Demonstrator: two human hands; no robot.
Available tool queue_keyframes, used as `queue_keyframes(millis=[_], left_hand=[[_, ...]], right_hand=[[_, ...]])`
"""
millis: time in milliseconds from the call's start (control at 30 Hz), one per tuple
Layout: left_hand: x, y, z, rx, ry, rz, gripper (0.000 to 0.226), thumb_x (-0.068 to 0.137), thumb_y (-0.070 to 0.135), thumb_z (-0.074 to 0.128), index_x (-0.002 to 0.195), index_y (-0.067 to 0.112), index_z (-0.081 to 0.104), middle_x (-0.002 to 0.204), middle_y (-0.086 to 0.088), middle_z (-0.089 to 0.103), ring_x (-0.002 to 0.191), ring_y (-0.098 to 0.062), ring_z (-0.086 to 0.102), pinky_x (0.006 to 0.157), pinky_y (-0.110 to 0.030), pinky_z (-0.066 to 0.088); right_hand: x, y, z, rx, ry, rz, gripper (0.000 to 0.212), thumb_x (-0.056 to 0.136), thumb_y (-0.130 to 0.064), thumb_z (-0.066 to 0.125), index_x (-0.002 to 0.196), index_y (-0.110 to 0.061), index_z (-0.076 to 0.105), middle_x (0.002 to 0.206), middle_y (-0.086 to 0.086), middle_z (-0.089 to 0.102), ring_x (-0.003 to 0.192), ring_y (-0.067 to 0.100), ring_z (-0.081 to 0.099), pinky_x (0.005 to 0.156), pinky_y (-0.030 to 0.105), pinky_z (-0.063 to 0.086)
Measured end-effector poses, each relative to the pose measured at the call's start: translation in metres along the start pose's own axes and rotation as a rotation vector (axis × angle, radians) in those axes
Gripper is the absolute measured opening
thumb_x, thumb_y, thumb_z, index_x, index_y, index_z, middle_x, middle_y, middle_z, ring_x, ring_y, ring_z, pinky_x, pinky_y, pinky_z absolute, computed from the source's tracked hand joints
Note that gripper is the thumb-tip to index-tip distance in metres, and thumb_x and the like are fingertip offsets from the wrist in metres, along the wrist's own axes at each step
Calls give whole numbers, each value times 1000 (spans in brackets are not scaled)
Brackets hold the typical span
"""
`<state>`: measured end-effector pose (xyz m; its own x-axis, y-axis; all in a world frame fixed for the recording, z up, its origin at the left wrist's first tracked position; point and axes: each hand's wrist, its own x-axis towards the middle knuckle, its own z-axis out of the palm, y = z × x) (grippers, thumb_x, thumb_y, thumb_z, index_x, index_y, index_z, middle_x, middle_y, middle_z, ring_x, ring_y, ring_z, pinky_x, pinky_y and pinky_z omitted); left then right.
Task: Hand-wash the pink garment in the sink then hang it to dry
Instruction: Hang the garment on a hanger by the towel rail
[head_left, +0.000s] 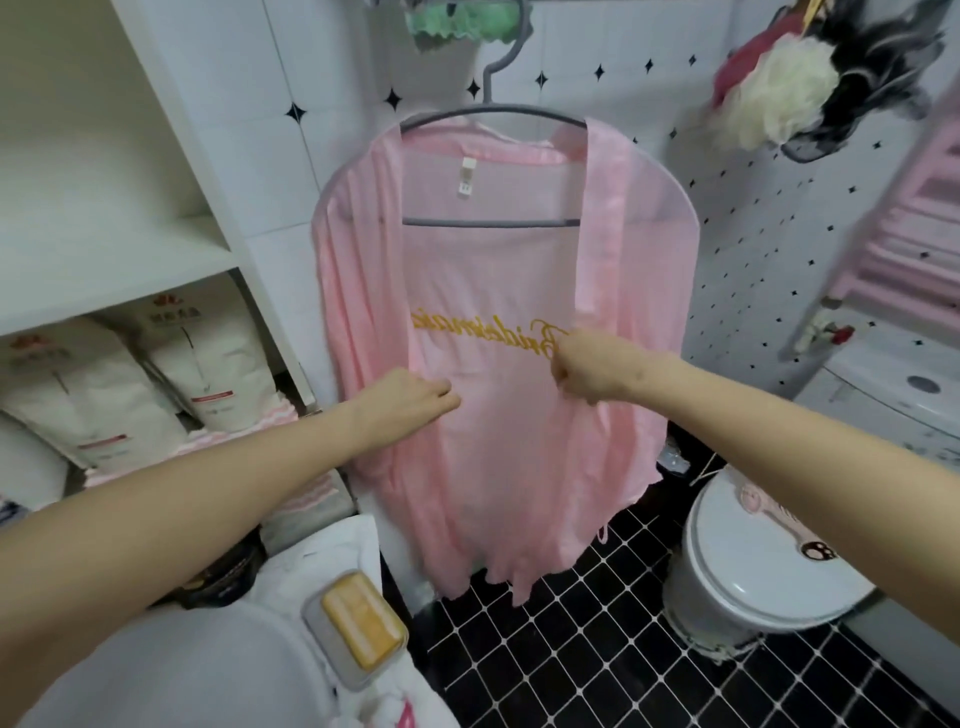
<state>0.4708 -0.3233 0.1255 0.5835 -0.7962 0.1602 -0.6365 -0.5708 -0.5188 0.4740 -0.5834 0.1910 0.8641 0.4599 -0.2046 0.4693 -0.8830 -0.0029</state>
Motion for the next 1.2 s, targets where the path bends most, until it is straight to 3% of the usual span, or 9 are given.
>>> queue_keyframes(millis=[100,167,267,433,600,733,933,1067,1200], left_hand=[[22,2,-30,-250,14,-482,13,88,11,42,94,10,53,88,-11,65,77,-31,65,54,-38,42],[27,9,-43,-425,-157,-640,10,91,13,48,97,10,56,99,-15,66,90,-33,64,67,-38,43],[29,27,-50,-662,-568,-386,11,83,5,51,81,15,55,87,-15,70,64,-15,68,50,-21,44],[42,11,-55,-367,-96,-509,17,88,14,49,101,9,58,96,-17,64,94,-33,60,71,-36,41],[50,36,-65,-549,-627,-157,11,80,4,58,90,8,63,92,-14,68,81,-25,57,58,-27,33],[57,14,-62,-379,-197,-441,14,87,11,51,97,5,58,99,-21,64,94,-35,60,73,-37,40],[62,39,-67,-584,-605,-159,12,79,0,54,75,11,58,90,-14,71,78,-26,66,64,-27,44],[72,37,-62,-445,-338,-220,18,90,8,48,103,3,60,108,-19,61,99,-34,58,69,-33,37],[59,39,-45,-462,-385,-138,37,91,18,53,128,13,51,139,-6,43,122,-26,47,91,-33,37]], right_hand=[[4,-1,0,-19,418,62,29,84,1,49,105,-4,68,101,23,67,97,39,62,78,39,47],[3,-3,1,49,156,24,26,85,0,49,101,-4,69,93,21,69,89,35,66,78,38,53],[-13,-10,-10,7,-440,181,20,89,-2,45,98,1,63,55,6,67,58,20,68,65,29,59],[-6,-22,-13,-167,260,83,25,88,-4,49,107,2,64,102,24,66,99,37,63,82,37,49],[-16,-31,-18,-190,-458,241,25,95,-9,47,81,0,66,60,4,70,43,7,62,46,18,48],[-6,-36,-22,-113,180,159,24,90,-1,46,106,5,63,104,23,64,103,35,63,80,35,50],[-19,-41,-22,-255,-386,269,31,93,-11,54,62,-9,49,50,-7,65,50,9,59,54,25,48],[-1,-47,-9,-121,6,121,15,87,-1,50,88,2,64,103,22,69,98,33,65,79,35,50],[7,-41,12,-94,113,26,34,88,-9,52,122,-10,59,127,15,54,117,32,52,89,38,45]])
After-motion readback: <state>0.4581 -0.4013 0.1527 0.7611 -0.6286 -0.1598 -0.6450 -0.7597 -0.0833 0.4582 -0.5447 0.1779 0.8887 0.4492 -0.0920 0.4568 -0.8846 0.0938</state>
